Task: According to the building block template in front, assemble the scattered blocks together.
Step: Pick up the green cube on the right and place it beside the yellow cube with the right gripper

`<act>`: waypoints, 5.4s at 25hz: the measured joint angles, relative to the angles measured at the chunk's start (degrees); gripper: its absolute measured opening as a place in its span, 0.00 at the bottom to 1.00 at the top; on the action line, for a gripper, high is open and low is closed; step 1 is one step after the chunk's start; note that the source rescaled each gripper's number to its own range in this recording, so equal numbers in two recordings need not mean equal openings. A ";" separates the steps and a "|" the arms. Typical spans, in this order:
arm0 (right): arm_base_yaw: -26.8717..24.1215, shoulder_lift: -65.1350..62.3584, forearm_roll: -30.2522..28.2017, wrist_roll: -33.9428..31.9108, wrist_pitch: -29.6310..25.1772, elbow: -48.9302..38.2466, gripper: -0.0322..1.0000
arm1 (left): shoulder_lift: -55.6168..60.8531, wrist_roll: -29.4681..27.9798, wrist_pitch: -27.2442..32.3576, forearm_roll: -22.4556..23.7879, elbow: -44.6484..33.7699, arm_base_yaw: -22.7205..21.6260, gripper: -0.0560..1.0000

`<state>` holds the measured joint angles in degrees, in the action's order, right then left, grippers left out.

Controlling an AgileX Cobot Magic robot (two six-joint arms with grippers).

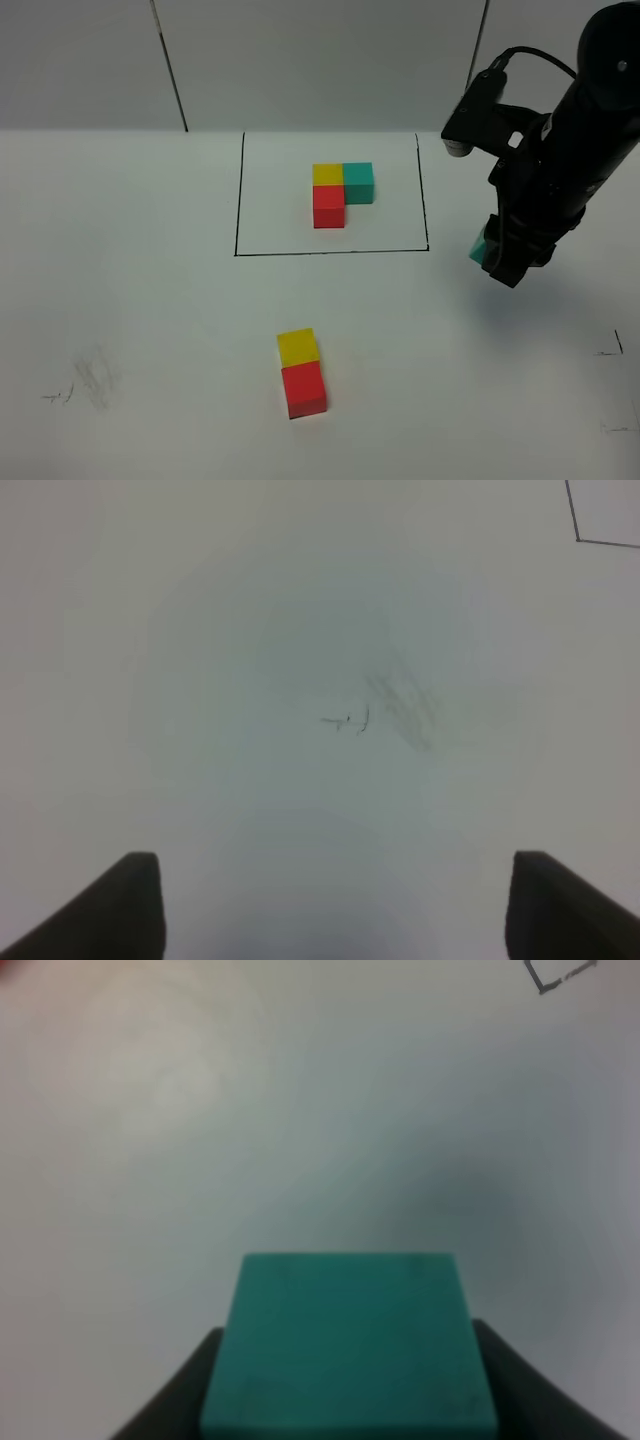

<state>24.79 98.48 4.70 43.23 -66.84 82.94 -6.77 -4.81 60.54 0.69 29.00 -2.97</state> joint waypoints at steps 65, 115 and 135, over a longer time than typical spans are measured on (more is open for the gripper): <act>21.40 28.22 -5.74 18.47 -1.82 17.02 0.51 | 0.00 0.00 0.00 0.00 0.00 0.00 1.00; 21.40 31.03 -5.33 13.94 2.98 17.02 0.51 | 0.00 0.00 0.00 0.00 0.00 0.00 1.00; 21.40 32.95 -4.70 13.94 2.91 17.02 0.51 | 0.00 0.00 0.00 0.00 0.00 0.00 1.00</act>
<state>46.19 131.43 0.00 57.17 -63.93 99.97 -6.77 -4.81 60.54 0.69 29.00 -2.97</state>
